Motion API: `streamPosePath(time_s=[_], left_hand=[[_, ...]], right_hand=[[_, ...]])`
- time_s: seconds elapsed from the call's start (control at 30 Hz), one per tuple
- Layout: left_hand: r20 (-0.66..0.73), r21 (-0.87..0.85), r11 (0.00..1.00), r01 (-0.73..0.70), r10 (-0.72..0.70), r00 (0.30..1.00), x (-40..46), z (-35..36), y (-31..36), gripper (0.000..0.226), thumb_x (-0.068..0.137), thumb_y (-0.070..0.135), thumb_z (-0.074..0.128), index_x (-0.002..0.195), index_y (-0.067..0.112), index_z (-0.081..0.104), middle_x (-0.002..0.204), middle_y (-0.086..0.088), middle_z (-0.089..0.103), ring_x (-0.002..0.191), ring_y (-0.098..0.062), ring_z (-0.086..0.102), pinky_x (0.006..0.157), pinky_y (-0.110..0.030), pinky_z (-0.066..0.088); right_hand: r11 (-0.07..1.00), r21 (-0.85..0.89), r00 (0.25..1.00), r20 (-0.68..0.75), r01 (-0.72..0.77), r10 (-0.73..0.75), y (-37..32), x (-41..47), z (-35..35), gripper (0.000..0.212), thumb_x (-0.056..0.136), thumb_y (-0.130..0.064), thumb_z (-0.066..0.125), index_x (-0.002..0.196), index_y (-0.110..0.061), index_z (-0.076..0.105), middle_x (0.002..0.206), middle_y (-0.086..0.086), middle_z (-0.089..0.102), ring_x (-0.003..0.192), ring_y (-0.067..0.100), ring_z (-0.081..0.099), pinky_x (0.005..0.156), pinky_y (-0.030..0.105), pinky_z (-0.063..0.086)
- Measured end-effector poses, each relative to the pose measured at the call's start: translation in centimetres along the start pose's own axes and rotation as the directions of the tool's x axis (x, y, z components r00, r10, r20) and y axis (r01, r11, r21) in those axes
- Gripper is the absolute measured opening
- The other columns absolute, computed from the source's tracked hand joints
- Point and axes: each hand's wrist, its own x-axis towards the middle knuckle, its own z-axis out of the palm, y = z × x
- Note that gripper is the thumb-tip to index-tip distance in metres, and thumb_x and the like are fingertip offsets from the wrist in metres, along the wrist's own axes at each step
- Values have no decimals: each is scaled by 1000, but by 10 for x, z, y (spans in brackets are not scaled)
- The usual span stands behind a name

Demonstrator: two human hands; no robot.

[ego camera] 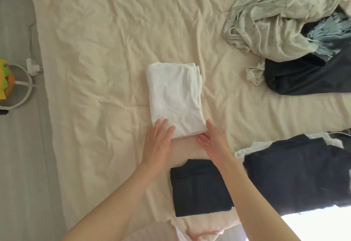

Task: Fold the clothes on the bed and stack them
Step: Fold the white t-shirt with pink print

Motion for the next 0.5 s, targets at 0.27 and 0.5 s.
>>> streamPosePath(time_s=[0.27,0.5], left_hand=[[-75,-103,994,-39,31,997,14,-4,-18,25,64,-15,70,82,0,63,80,-15,63,69,-31,61,62,-36,51],[128,-439,890,127,-78,989,-32,-32,-26,9,89,15,56,94,20,61,76,18,58,69,-3,56,61,-17,41]], right_hand=[[959,-283,989,-148,-31,-12,-16,9,12,11,88,-11,60,95,-3,57,105,13,62,97,25,63,73,27,54],[960,-202,957,-253,-196,143,-11,-47,-8,12,83,-7,66,83,-7,54,90,9,62,80,22,64,58,25,50]])
